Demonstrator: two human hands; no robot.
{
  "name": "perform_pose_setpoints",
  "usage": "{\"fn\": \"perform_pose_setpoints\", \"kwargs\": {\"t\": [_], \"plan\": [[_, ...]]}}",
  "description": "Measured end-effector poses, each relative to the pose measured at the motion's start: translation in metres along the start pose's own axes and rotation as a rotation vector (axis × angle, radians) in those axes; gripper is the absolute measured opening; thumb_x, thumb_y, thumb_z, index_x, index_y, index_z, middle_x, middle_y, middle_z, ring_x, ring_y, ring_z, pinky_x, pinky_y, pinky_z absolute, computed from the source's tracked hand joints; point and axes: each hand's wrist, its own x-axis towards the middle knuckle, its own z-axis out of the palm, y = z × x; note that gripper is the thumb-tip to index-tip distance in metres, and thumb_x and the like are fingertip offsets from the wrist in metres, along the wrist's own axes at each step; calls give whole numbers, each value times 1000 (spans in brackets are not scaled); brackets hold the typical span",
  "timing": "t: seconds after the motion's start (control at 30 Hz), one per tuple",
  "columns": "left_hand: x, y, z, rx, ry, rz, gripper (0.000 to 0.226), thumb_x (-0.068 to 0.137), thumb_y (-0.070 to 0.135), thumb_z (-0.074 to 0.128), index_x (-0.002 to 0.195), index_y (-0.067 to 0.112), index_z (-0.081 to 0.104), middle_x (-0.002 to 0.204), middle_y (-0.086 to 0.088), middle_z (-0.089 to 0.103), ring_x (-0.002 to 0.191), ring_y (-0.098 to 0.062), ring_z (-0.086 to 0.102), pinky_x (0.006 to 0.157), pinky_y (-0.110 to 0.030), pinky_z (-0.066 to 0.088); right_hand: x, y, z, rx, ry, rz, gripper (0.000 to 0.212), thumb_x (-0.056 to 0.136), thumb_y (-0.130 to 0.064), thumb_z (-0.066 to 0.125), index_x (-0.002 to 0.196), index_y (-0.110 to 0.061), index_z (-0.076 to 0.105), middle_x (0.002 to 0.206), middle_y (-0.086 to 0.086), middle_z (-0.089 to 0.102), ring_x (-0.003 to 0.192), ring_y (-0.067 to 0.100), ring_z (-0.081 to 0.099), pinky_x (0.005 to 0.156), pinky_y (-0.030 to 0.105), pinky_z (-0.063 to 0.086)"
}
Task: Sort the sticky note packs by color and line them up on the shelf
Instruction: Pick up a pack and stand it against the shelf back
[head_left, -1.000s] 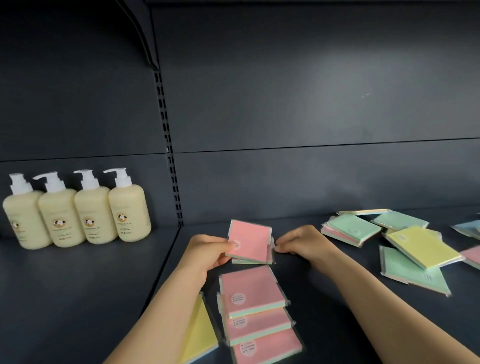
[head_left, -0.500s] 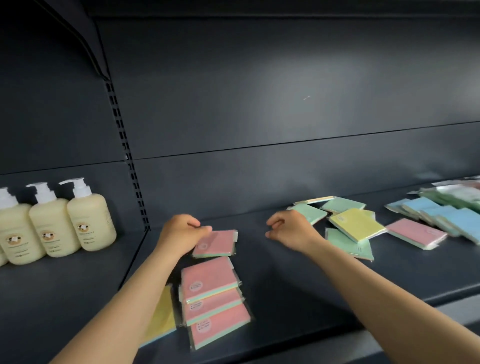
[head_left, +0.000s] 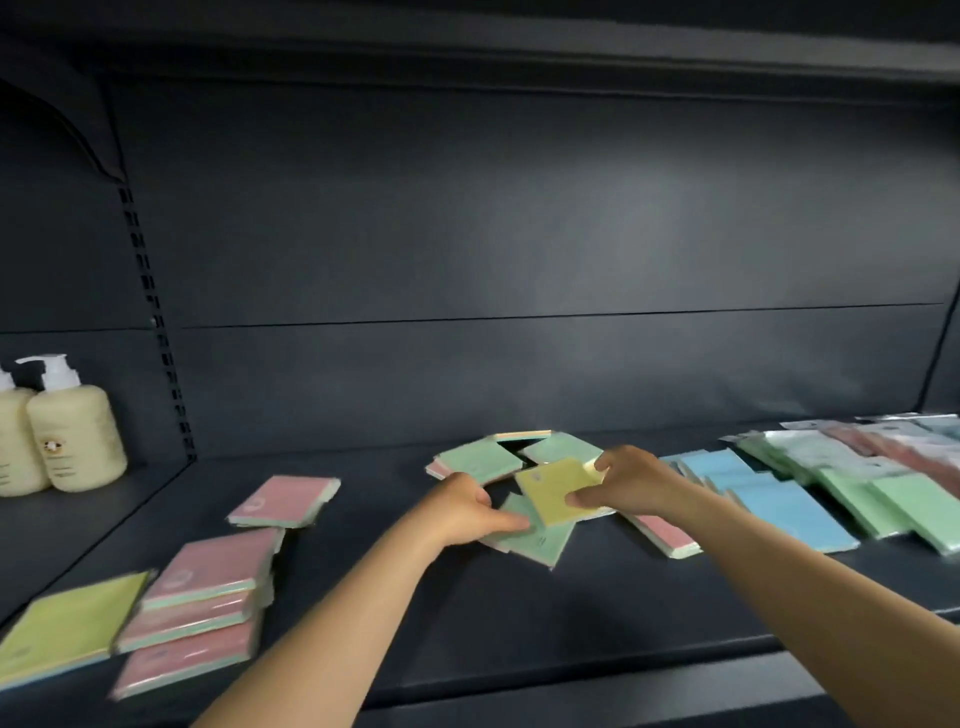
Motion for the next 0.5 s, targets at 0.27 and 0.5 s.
{"fn": "perform_pose_setpoints", "kwargs": {"t": [0.27,0.5], "plan": [[4,34,27,171,4,-186,74,64,50,80,119,12,49,112,2,59,99,-14,57,87,-25,45,19,2,-7,116,-184,-87,29,76,-33,75,70,-17,51,67,-4,49,59,10,49,53,18,38],[4,37,26,71,-18,-264,74,47,41,87,111,16,59,106,4,66,101,-16,63,95,-33,50,37,15,-10,300,-271,-59,40,70,-16,80,56,-14,42,53,1,37,45,14,32,44,21,27]]}}
